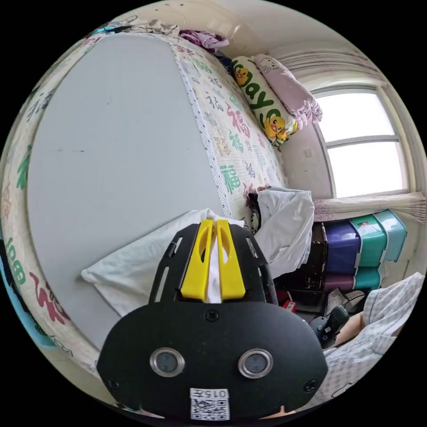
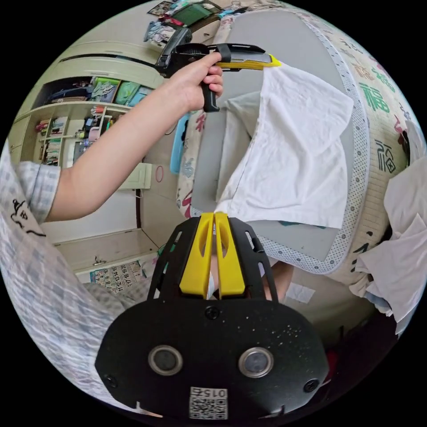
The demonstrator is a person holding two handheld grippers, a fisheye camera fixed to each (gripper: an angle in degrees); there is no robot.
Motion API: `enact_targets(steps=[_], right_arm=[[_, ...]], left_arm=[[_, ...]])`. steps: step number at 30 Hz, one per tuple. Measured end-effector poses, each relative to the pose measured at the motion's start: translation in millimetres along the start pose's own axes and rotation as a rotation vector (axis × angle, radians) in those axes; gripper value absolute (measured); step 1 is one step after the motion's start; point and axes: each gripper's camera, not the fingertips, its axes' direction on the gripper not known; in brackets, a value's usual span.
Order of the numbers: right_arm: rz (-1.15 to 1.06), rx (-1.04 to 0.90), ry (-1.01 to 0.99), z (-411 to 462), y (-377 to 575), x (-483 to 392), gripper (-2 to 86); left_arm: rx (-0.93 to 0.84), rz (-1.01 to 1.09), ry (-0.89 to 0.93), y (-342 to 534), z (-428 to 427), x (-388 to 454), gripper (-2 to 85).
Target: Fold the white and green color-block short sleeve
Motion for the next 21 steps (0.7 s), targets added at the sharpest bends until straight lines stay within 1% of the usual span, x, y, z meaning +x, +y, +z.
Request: enact_targets(steps=[2,4,6,7,10,12,15,17,19,20,21], right_arm=[[-0.034,-0.009,-0.01,12.6,-8.1,-11.8,-0.3],[-0.049,-0.036,-0.031,35.3,-19.5,-15.5,-0.3],[-0.04,-0.091,0.001,75.8,-38.3,-11.4,-0.3],[-0.033,-0.11,0.008,86.3,-43.6,-9.5,-0.3],[-0.005,-0.194,0.045,130.2,-69.2,1.5,-0.1],[0.024,-0.215,0.045,145.5,-84.0,10.1,0.2],[0.012,-0.21,0.004,142.6,-93.6,14.3,1.1],[-0.021,-0.226,-0.011,137.1,-91.9,15.2,2.6],[-0.048,-0.267,-0.015,133.2,-86.7,19.4,3.4],[-0.056,-0.295,-0.02,128.2,-84.2,24.8,2.3],[-0.072,-0.366,-0.061,125.5,-81.6,30.7,1.7]], left_arm=[[0.021,-0.035,-0.039,8.6,-22.4,-22.1,-0.3],[0.006,-0.089,-0.098,16.5,-32.3,-53.4,-0.4],[-0.049,-0.17,-0.219,27.8,-27.5,-98.1,-0.5],[-0.064,-0.192,-0.231,30.7,-24.3,-108.4,-0.5],[-0.047,-0.236,-0.181,40.4,-11.1,-138.6,-0.6],[-0.014,-0.198,-0.194,39.0,-5.6,-137.1,-0.6],[-0.02,-0.138,-0.249,34.4,5.5,-130.3,-0.5],[-0.046,-0.16,-0.255,33.4,13.9,-137.3,-0.5],[-0.045,-0.2,-0.215,34.5,20.0,-147.9,-0.4],[-0.042,-0.212,-0.2,35.5,23.2,-153.1,-0.4],[-0.024,-0.217,-0.201,36.2,24.7,-156.4,-0.4]])
